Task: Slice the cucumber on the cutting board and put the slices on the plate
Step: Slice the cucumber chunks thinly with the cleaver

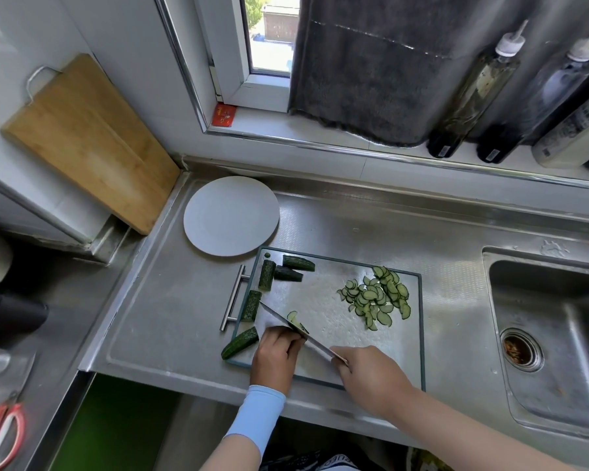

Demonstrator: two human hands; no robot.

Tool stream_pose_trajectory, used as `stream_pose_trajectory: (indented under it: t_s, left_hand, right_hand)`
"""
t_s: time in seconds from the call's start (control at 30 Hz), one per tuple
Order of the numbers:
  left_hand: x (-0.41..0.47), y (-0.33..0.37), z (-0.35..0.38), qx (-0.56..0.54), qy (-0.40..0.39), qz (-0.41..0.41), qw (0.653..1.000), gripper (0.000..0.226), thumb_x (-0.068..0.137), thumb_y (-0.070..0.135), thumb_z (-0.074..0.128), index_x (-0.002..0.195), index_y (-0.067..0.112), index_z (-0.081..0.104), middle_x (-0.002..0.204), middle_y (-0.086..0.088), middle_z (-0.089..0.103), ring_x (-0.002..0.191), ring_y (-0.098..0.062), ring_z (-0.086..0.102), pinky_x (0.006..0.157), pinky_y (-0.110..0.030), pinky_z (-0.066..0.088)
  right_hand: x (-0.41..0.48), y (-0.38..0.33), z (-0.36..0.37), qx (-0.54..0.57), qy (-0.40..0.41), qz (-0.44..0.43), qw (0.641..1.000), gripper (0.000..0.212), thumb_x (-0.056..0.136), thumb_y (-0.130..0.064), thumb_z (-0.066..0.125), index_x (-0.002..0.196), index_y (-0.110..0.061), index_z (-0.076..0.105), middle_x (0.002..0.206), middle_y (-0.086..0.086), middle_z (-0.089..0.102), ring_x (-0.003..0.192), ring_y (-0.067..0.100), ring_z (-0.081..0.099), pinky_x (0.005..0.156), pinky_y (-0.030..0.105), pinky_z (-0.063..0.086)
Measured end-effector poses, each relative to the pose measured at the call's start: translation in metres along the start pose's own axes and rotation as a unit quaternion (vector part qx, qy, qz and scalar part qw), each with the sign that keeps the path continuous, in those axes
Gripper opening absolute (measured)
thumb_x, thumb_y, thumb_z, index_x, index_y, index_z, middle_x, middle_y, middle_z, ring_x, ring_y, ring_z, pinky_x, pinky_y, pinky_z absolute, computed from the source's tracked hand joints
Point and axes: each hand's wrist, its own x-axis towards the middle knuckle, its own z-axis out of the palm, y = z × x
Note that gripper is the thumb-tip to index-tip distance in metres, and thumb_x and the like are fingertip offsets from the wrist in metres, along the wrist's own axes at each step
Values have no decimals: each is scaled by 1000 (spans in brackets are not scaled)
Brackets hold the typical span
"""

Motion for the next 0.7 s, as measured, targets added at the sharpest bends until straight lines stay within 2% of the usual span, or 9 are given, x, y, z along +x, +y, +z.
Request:
stream_pose_trajectory:
  t_s: [0.13, 0.37, 0.5, 0.6, 0.7]
  left_hand:
    - [1, 1, -1, -4, -4, -1, 1000, 20, 84, 26, 61, 81, 10, 73, 83, -3, 64, 86, -12, 55, 82, -16, 44]
    - [2, 1, -2, 4, 3, -7, 1000, 18, 83, 25, 64, 80, 9, 74, 83, -4, 64, 86, -11, 54, 87, -7, 36]
    - [1, -2, 0, 7, 11, 1, 1000, 20, 84, 25, 62, 82, 9, 74, 84, -4, 66, 86, -12, 56, 84, -14, 42]
    - [1, -5, 2, 12, 4, 4, 1000, 7, 77, 12, 77, 81, 9, 74, 82, -4, 66, 85, -13, 55, 80, -16, 42]
    - [0, -6, 3, 12, -12, 2, 1000, 15, 71, 4, 83, 82, 9, 74, 82, -3, 66, 84, -13, 55, 79, -16, 42]
  right_hand:
    - [-7, 8, -2, -6, -6, -1, 1000, 31, 101, -27, 39, 71, -29, 43, 65, -1, 54, 59, 15, 43, 56, 28, 34]
    - [-5, 4, -2, -19, -5, 2, 1000, 27, 101, -26, 40, 75, -25, 44, 68, 0, 56, 63, 18, 45, 57, 29, 35]
    - [1, -1, -1, -15, -11, 11, 1000, 22, 100, -24, 39, 82, -20, 52, 69, 1, 57, 64, 18, 47, 59, 32, 39]
    - [10, -10, 0, -14, -20, 18, 1000, 24, 98, -20, 39, 76, -22, 49, 66, -2, 53, 65, 20, 47, 56, 31, 35]
    - [17, -18, 0, -4, -23, 18, 1000, 32, 97, -19, 38, 67, -27, 42, 63, -4, 49, 64, 20, 44, 54, 29, 33]
